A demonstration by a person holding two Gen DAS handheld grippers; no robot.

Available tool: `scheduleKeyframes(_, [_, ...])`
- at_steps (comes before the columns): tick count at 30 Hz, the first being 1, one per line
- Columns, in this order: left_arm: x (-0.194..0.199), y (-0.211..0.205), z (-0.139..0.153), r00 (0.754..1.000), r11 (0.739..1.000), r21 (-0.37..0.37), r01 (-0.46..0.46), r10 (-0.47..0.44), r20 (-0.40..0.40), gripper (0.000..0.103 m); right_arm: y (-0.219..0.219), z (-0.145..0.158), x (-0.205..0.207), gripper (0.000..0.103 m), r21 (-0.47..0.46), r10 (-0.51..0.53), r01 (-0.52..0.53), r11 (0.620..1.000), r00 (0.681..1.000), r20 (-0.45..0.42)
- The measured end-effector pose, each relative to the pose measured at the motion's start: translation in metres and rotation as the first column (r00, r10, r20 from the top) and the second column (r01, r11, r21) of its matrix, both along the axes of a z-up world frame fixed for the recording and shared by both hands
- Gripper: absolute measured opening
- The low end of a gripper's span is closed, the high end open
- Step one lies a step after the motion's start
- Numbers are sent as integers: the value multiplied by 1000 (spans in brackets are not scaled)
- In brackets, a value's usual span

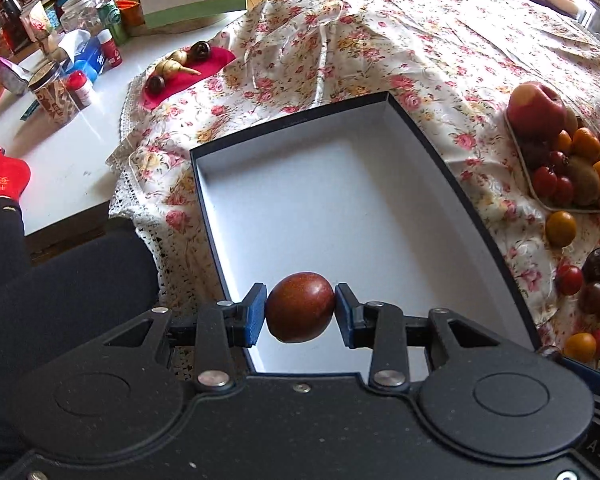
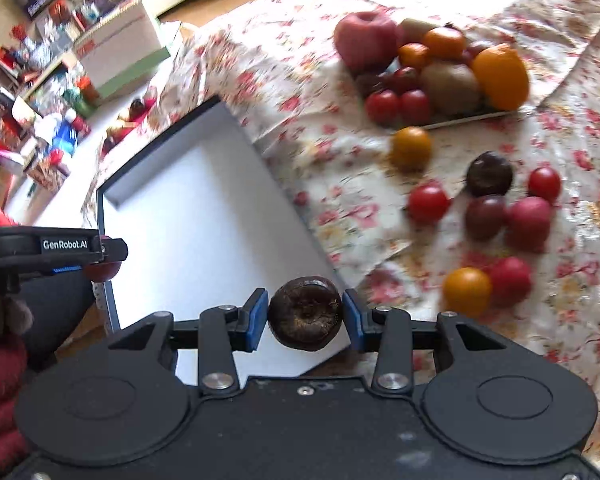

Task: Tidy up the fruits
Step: 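Open the left gripper over the box while the right releases the plum into it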

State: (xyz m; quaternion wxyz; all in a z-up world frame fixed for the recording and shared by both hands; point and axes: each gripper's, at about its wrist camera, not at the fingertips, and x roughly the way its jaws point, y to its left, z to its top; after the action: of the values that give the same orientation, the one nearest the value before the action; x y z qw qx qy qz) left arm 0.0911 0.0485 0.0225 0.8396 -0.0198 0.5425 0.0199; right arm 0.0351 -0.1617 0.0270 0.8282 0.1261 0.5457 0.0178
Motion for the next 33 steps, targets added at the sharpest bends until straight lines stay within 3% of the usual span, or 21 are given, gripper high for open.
scheduleKeyframes(11, [-8,10,-5,1000,999,-49,-1,1,2,45,28,-13,1,44,-119,-3,3,993,1000,-2])
scheduleKeyframes(23, [-9,3,-13,999,999,-39,19,-21,-45,45,20,-15,2,44,-59,-10,11,998,1000,12])
scheduleKeyframes(33, [-16,-3,-20,997,997,-73,33,-38,-66,45,15,-5,-10,44,-69,-8,11,998,999,42])
